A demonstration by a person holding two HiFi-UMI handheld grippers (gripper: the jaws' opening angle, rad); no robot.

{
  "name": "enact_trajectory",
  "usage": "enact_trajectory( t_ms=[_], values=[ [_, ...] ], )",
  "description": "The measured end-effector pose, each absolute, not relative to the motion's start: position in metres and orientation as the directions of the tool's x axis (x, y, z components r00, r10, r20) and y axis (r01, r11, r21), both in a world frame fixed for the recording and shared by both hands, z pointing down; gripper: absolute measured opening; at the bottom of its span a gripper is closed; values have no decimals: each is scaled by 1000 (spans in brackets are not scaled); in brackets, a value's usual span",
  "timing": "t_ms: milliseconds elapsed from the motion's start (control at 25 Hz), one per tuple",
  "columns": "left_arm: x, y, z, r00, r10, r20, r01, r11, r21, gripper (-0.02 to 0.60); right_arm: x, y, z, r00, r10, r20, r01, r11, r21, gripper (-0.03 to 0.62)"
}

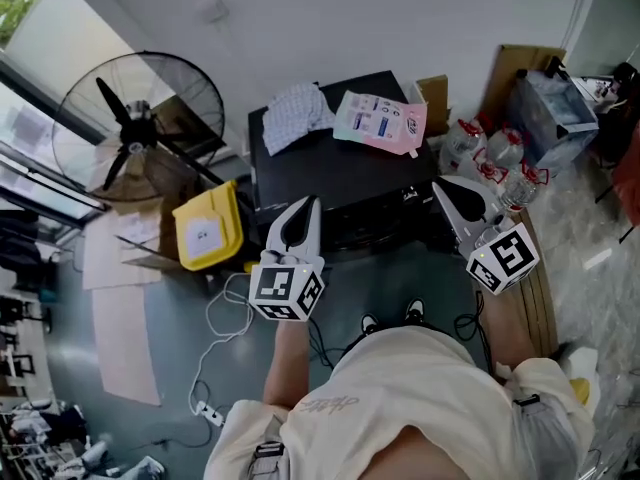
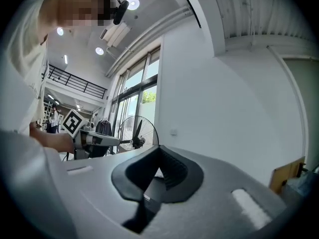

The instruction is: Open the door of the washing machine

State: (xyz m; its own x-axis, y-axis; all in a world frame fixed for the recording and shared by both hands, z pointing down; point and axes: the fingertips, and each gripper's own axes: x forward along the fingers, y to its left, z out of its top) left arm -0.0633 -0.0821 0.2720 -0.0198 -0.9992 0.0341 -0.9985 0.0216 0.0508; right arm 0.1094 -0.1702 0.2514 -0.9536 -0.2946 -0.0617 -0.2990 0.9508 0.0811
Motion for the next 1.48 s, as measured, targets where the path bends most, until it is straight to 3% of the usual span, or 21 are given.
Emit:
enact_trajectory(
  t_ms=[640,920,1120,1480],
  values=[
    [-71,-69,289,-66,-997,45,-995,69,77,18,117,-159,251,-958,-283,-54,-288,951,112,2],
    [-63,-73,292,-51,-997,53,-995,55,88,18,130,-166,261,-954,-295,-47,-297,954,38,2],
    [-58,-75,292,-5,-1000,20,-977,9,214,18,136,-167,271,-955,-295,-36,-296,955,17,2],
    [-57,-74,301,-35,-998,46,-981,43,191,18,141,-172,281,-956,-292,-20,-292,957,-1,2]
  ],
)
